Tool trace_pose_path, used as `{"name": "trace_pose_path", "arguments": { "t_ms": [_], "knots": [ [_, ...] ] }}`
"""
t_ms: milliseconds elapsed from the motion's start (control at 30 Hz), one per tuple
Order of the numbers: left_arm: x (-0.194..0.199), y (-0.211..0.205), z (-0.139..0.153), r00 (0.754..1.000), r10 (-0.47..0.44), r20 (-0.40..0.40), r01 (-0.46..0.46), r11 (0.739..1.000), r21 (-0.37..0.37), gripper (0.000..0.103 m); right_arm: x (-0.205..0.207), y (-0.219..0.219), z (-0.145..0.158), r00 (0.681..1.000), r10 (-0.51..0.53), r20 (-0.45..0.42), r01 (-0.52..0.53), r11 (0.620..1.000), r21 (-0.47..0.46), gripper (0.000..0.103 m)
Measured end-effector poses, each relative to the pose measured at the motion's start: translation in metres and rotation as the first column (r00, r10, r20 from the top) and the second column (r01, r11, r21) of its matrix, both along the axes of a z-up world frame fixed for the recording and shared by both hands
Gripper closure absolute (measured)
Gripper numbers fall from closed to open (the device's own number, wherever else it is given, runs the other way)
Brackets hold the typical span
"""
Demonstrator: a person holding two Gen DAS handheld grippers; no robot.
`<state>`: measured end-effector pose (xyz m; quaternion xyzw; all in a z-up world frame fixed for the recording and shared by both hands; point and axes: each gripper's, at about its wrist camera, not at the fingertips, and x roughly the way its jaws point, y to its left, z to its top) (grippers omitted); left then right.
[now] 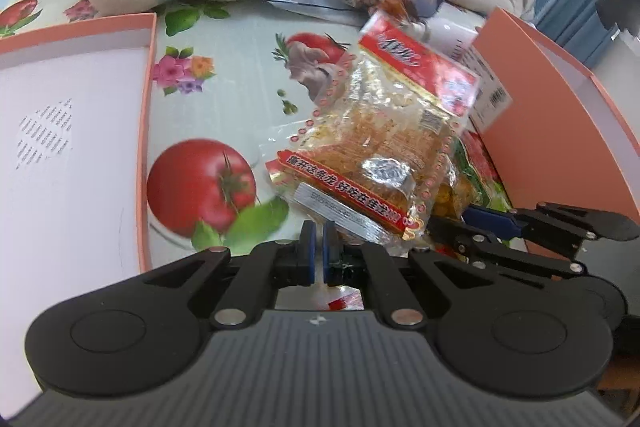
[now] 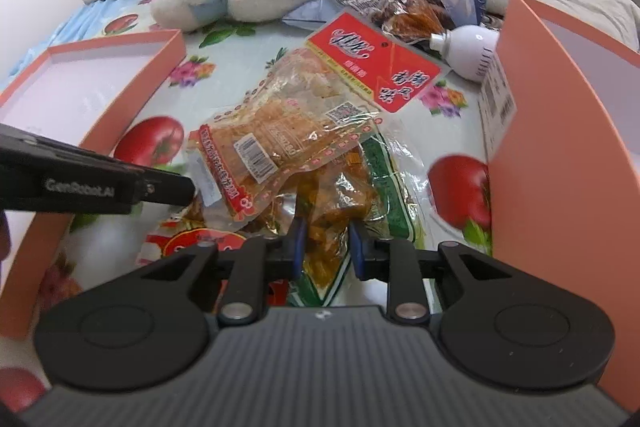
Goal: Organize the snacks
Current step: 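Lift the red-topped packet with the left tool while the right tool lifts a green-edged packet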
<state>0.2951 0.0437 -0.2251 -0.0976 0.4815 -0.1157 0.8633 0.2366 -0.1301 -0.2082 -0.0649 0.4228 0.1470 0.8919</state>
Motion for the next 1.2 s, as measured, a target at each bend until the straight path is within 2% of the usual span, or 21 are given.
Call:
{"name": "trace_pose_path", "arguments": {
  "t_ms": [233, 300, 367, 400, 433, 500, 533, 567, 700, 800, 867, 967, 1033, 1100, 1200],
  "knots": [
    [-0.004, -0.007, 0.028, 0.996, -0.061, 0.063, 0.058, 0.997, 0.046, 0.098, -0.003, -0.005, 0.000, 1.000, 0.006, 0.005, -0.006, 1.000, 0.020, 0.077],
    [0.004, -0.014, 0.034, 0.991, -0.114, 0.066, 0.110, 0.992, 0.064, 0.098, -0.003, -0.006, 0.000, 1.000, 0.010, 0.005, -0.010, 1.000, 0.021, 0.077],
    [0.010, -0.022, 0.039, 0.982, -0.170, 0.077, 0.163, 0.983, 0.088, 0.091, -0.002, -0.006, 0.000, 1.000, 0.015, 0.006, -0.016, 1.000, 0.020, 0.077],
    [0.013, -0.025, 0.040, 0.978, -0.193, 0.082, 0.185, 0.978, 0.099, 0.078, -0.002, -0.006, 0.000, 1.000, 0.019, 0.007, -0.019, 1.000, 0.020, 0.077],
    [0.016, -0.029, 0.041, 0.973, -0.213, 0.084, 0.203, 0.972, 0.115, 0.058, -0.002, -0.006, 0.000, 1.000, 0.023, 0.009, -0.023, 1.000, 0.020, 0.077],
    [0.023, -0.038, 0.040, 0.966, -0.240, 0.093, 0.223, 0.960, 0.170, 0.032, -0.002, -0.007, -0.001, 1.000, 0.022, 0.007, -0.022, 0.999, 0.028, 0.077],
    [0.026, -0.042, 0.040, 0.961, -0.259, 0.096, 0.237, 0.952, 0.196, 0.025, -0.002, -0.007, -0.001, 1.000, 0.022, 0.007, -0.023, 0.999, 0.029, 0.077],
    [0.031, -0.046, 0.037, 0.955, -0.281, 0.092, 0.257, 0.944, 0.206, 0.023, -0.002, -0.007, -0.001, 1.000, 0.024, 0.008, -0.024, 0.999, 0.028, 0.077],
    [0.050, -0.058, 0.025, 0.934, -0.355, 0.034, 0.342, 0.920, 0.192, 0.020, -0.001, -0.004, 0.000, 0.999, 0.040, 0.006, -0.040, 0.999, 0.007, 0.077],
    [0.058, -0.067, 0.013, 0.918, -0.397, -0.002, 0.385, 0.888, 0.251, 0.020, 0.001, -0.005, 0.000, 0.999, 0.049, 0.004, -0.049, 0.999, 0.004, 0.077],
    [0.059, -0.070, 0.007, 0.911, -0.411, -0.018, 0.401, 0.878, 0.261, 0.020, 0.000, -0.004, 0.000, 0.999, 0.054, 0.004, -0.054, 0.999, 0.001, 0.077],
    [0.061, -0.065, 0.003, 0.920, -0.390, -0.023, 0.383, 0.889, 0.252, 0.020, 0.000, -0.004, 0.000, 0.998, 0.056, 0.005, -0.056, 0.998, 0.000, 0.077],
    [0.059, -0.059, 0.001, 0.933, -0.359, -0.020, 0.352, 0.901, 0.254, 0.028, 0.000, -0.004, 0.000, 0.998, 0.056, 0.007, -0.056, 0.998, 0.000, 0.076],
    [0.058, -0.054, -0.003, 0.943, -0.331, -0.024, 0.326, 0.912, 0.247, 0.028, 0.000, -0.004, 0.000, 0.998, 0.054, 0.007, -0.054, 0.999, 0.001, 0.076],
    [0.053, -0.053, -0.004, 0.949, -0.315, -0.014, 0.308, 0.915, 0.260, 0.035, 0.000, -0.004, 0.001, 0.998, 0.056, 0.007, -0.056, 0.998, 0.000, 0.076]
  ]
}}
